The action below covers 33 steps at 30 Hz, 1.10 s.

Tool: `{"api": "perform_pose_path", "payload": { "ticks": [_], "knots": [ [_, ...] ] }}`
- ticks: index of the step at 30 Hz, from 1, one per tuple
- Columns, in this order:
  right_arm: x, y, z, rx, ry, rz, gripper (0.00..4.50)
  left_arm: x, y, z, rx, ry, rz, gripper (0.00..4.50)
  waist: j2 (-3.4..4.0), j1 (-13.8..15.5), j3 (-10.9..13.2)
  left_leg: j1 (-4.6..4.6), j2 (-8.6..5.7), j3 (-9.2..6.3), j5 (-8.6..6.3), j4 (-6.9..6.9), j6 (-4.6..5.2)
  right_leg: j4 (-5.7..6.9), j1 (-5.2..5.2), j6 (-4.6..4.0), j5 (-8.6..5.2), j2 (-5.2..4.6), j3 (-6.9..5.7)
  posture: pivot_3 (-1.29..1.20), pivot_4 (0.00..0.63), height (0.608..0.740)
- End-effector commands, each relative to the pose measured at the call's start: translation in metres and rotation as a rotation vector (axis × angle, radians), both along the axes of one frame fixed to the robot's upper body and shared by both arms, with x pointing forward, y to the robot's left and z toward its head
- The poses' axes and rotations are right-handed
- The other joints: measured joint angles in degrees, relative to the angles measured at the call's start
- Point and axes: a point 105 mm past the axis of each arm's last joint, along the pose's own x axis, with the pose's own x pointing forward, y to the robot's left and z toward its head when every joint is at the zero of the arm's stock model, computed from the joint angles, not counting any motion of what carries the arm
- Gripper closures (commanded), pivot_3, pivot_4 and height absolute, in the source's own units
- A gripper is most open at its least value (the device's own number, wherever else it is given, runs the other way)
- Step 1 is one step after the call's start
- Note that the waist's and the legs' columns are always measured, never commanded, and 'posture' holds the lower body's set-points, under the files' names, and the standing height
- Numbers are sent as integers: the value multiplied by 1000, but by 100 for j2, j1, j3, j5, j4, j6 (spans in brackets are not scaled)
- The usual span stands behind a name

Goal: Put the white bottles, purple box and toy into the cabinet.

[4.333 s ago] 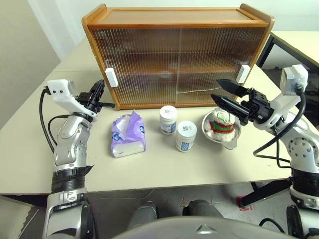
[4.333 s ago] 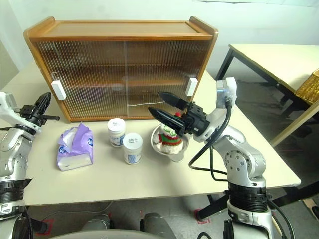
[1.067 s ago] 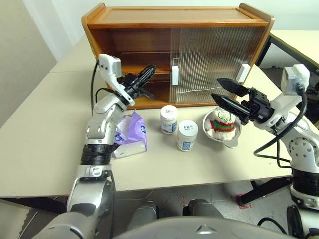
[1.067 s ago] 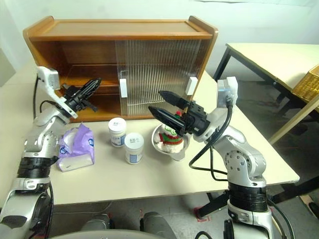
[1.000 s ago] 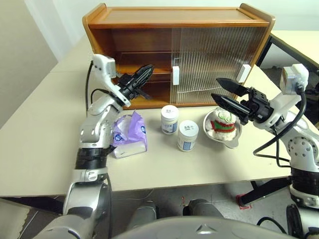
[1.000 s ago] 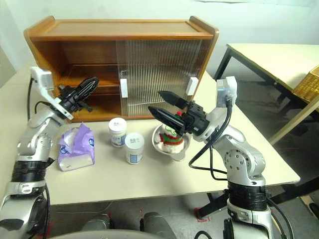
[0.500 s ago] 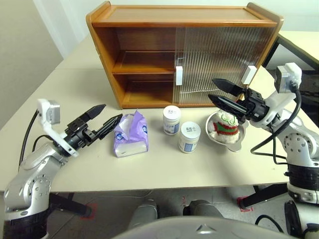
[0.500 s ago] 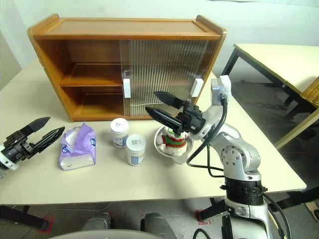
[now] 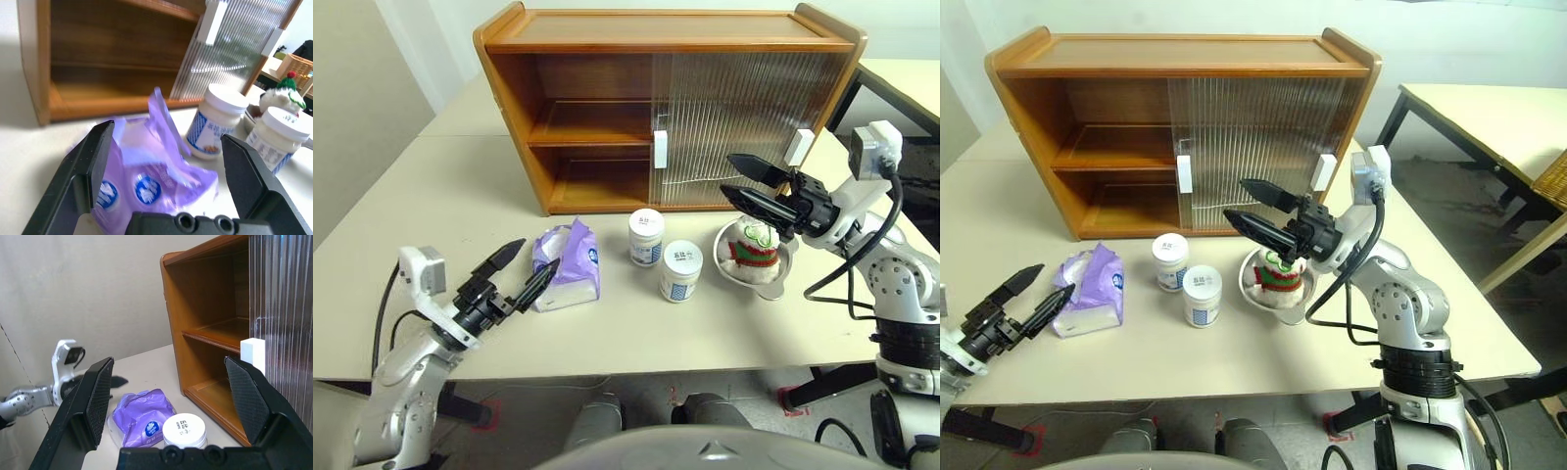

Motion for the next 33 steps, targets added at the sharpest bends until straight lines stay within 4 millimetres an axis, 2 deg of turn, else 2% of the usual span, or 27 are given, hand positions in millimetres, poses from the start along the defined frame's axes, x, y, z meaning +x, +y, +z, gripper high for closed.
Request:
{"api": "perform_pose_path", "payload": {
  "ticks": [1,17,24,27,33],
  "knots": [
    [0,2,1,-22,-1,9,0,0,1,-16,25,33,11,17,0,1,0,1,3,0,0,0,0,0,1,-1,0,3,0,-43,13,740],
    [-2,1,3,-21,-6,-6,0,-11,12,-50,54,116,46,17,1,-13,1,7,7,-1,-2,-9,-4,2,-2,-10,-2,7,1,-67,17,740],
    [-2,0,4,-21,-11,-15,0,-17,23,-79,65,180,80,17,8,-16,-1,11,8,-1,-3,-18,-5,2,-3,-12,-4,7,5,-77,17,740],
    [-2,0,4,-21,-11,-18,0,-12,23,-81,67,162,67,648,26,-10,-9,16,7,-2,-3,-26,-6,2,-1,-14,-3,6,6,-78,17,740],
    [-2,0,4,-20,-12,-19,0,-11,27,-89,71,150,53,2738,48,-12,-14,36,6,-2,-1,-44,-5,12,5,-20,1,7,6,-82,16,740]
  ]
}}
